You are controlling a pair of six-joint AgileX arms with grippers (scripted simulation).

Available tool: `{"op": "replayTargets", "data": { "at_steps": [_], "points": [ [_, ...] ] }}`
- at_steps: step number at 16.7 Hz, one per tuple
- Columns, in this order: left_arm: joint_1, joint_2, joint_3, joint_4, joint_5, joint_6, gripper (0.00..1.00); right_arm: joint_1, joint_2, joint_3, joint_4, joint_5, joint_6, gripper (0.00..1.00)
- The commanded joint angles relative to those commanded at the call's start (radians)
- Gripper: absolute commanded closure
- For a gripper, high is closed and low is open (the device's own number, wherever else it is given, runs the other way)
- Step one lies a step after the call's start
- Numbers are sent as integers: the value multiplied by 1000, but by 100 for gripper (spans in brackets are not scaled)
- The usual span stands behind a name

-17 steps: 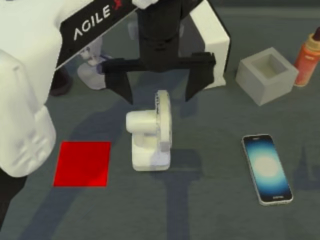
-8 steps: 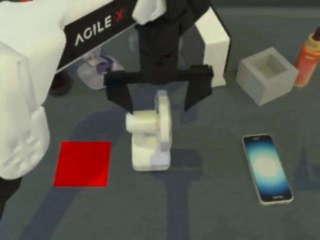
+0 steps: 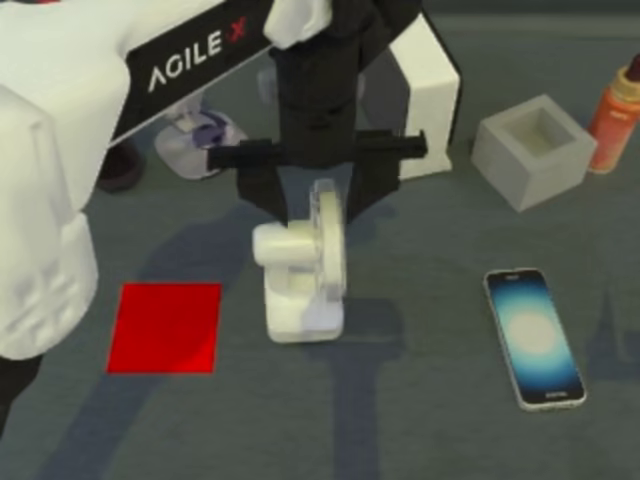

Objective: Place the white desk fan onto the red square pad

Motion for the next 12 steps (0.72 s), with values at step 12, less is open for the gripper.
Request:
{"op": "replayTargets", "data": {
  "at_steps": [12],
  "points": [
    [0, 0, 0, 0, 0, 0, 100, 0, 0, 0, 0, 0, 0, 0]
  ]
}}
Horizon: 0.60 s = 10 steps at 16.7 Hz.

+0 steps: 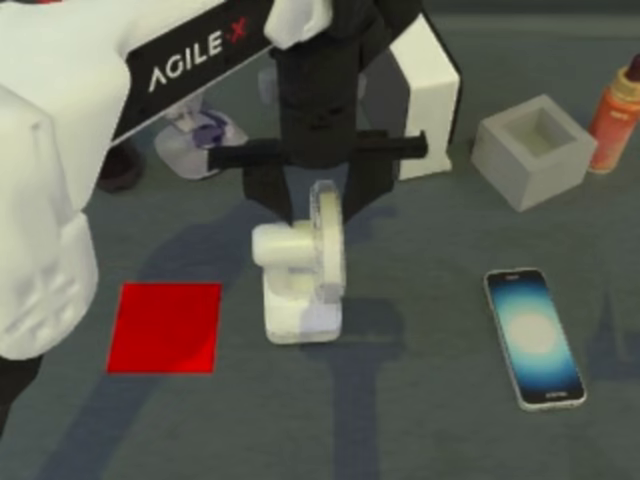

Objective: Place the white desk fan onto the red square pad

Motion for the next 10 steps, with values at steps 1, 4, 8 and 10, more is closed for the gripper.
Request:
{"op": "replayTargets", "data": {
  "at_steps": [1, 4, 8, 10],
  "points": [
    [0, 0, 0, 0, 0, 0, 100, 0, 0, 0, 0, 0, 0, 0],
    [2, 4, 17, -17, 0, 1, 100, 0, 0, 0, 0, 0, 0, 0],
    [11, 38, 173, -132, -1, -3, 100, 0, 0, 0, 0, 0, 0, 0],
    [16, 55, 264, -198, 0, -2, 100, 0, 0, 0, 0, 0, 0, 0]
  ]
}}
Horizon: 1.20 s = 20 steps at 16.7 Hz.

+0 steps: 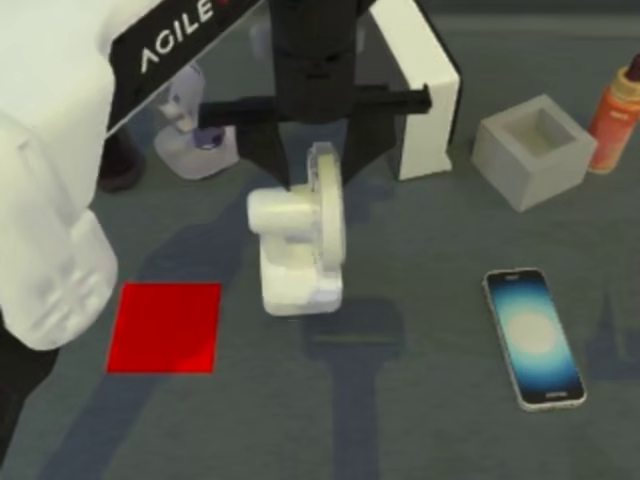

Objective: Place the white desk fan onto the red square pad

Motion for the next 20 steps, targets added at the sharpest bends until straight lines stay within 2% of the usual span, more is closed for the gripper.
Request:
{"op": "replayTargets", "data": {
  "at_steps": [7, 10, 15, 20],
  "points": [
    [-2, 9, 59, -55, 0, 4, 100, 0, 0, 0, 0, 0, 0, 0],
    [7, -6, 25, -49, 0, 67, 100, 0, 0, 0, 0, 0, 0, 0],
    [48, -83, -113, -15, 1, 366, 100, 0, 0, 0, 0, 0, 0, 0],
    [114, -231, -316, 64, 4, 832, 100, 0, 0, 0, 0, 0, 0, 0]
  ]
}}
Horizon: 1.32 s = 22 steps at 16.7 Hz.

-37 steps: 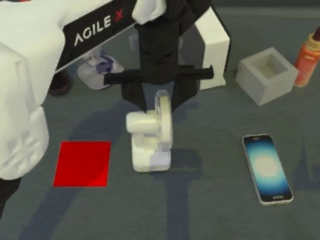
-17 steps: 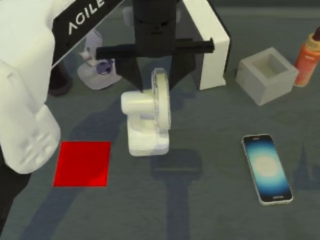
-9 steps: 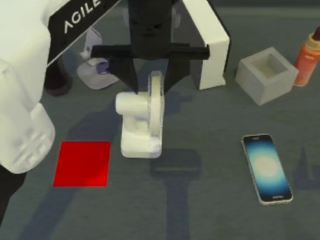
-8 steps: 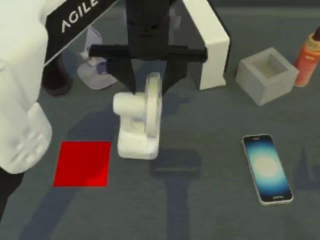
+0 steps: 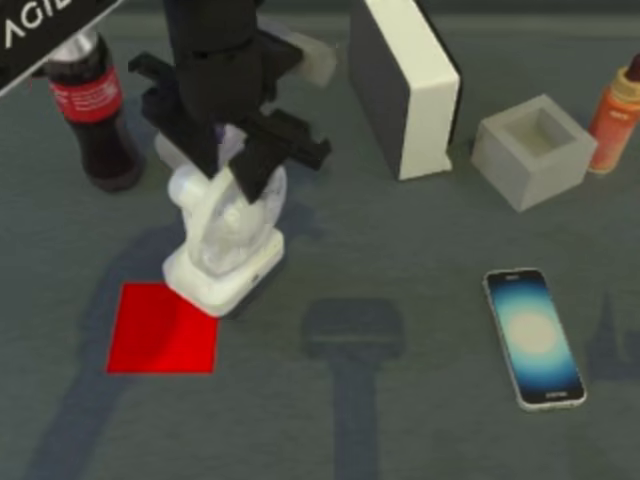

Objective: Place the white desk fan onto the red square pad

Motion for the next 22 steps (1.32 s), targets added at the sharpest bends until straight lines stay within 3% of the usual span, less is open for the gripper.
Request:
{"op": "replayTargets", "data": {
  "at_steps": [6, 10, 14, 22],
  "points": [
    [82, -193, -265, 104, 4, 638, 100, 0, 0, 0, 0, 0, 0, 0],
    [127, -291, -422, 154, 5, 932, 100, 0, 0, 0, 0, 0, 0, 0],
    [149, -337, -505, 176, 5, 1058, 100, 0, 0, 0, 0, 0, 0, 0],
    [151, -336, -547, 218, 4, 1062, 100, 0, 0, 0, 0, 0, 0, 0]
  ]
}}
